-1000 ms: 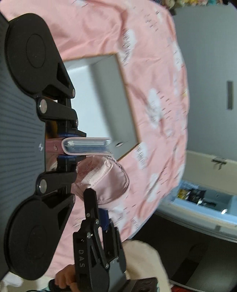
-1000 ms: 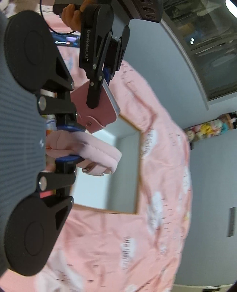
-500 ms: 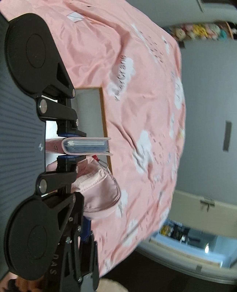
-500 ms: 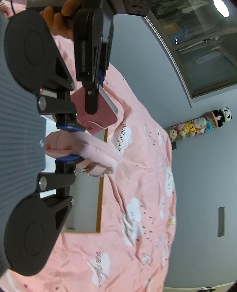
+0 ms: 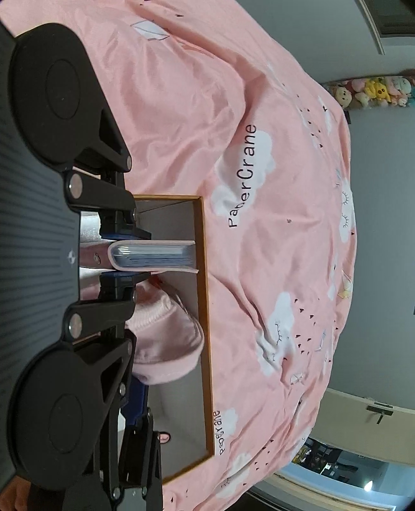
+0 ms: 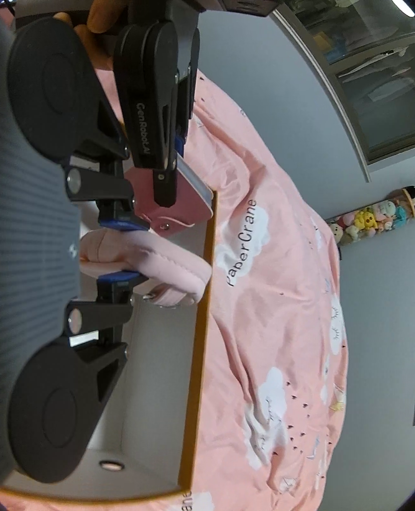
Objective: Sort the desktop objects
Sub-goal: 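Carry the pink wallet and pink pouch over the box with both tools, then lower both items into the box corner and open both tools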
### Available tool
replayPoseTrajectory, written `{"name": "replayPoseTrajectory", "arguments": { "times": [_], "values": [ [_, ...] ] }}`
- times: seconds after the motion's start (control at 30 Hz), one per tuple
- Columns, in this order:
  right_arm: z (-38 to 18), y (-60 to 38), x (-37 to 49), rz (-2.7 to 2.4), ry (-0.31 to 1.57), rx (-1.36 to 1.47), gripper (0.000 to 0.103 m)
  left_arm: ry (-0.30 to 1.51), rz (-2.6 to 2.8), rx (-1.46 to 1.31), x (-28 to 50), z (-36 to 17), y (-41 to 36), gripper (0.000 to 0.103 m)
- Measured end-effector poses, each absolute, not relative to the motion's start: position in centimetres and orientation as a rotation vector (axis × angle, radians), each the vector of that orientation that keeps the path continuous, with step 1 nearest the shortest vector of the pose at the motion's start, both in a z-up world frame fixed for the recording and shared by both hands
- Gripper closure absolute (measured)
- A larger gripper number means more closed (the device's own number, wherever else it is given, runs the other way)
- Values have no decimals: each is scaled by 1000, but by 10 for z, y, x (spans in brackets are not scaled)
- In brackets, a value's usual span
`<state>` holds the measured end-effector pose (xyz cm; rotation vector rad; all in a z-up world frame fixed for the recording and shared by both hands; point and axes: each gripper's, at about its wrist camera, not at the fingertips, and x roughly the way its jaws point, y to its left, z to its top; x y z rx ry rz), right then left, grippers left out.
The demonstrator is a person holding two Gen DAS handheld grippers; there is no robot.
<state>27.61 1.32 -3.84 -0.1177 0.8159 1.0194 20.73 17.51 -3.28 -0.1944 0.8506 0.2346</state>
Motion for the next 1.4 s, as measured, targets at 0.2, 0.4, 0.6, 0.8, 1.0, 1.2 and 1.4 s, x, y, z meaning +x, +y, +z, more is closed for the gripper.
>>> {"name": "replayPoseTrajectory", "arguments": {
  "times": [0.2, 0.4, 0.6, 0.8, 1.0, 1.2, 1.4],
  "values": [
    [-54, 29, 281, 1034, 845, -121, 77, 850, 272, -136, 212, -45, 175, 84],
    [-58, 38, 285, 1052, 854, -130, 77, 856, 273, -107, 216, -52, 177, 84],
    [-62, 37, 289, 1064, 888, -125, 76, 896, 235, -134, 219, -54, 181, 82],
    [-67, 36, 289, 1074, 931, -131, 74, 901, 210, -134, 216, -52, 182, 76],
    [-68, 47, 284, 1098, 940, -178, 72, 869, 180, -197, 205, -38, 190, 53],
    [-67, 61, 279, 1116, 943, -195, 73, 793, 156, -179, 176, -10, 192, 46],
    [-67, 73, 271, 1146, 909, -251, 71, 863, 158, -88, 161, -7, 193, 42]
  ]
}}
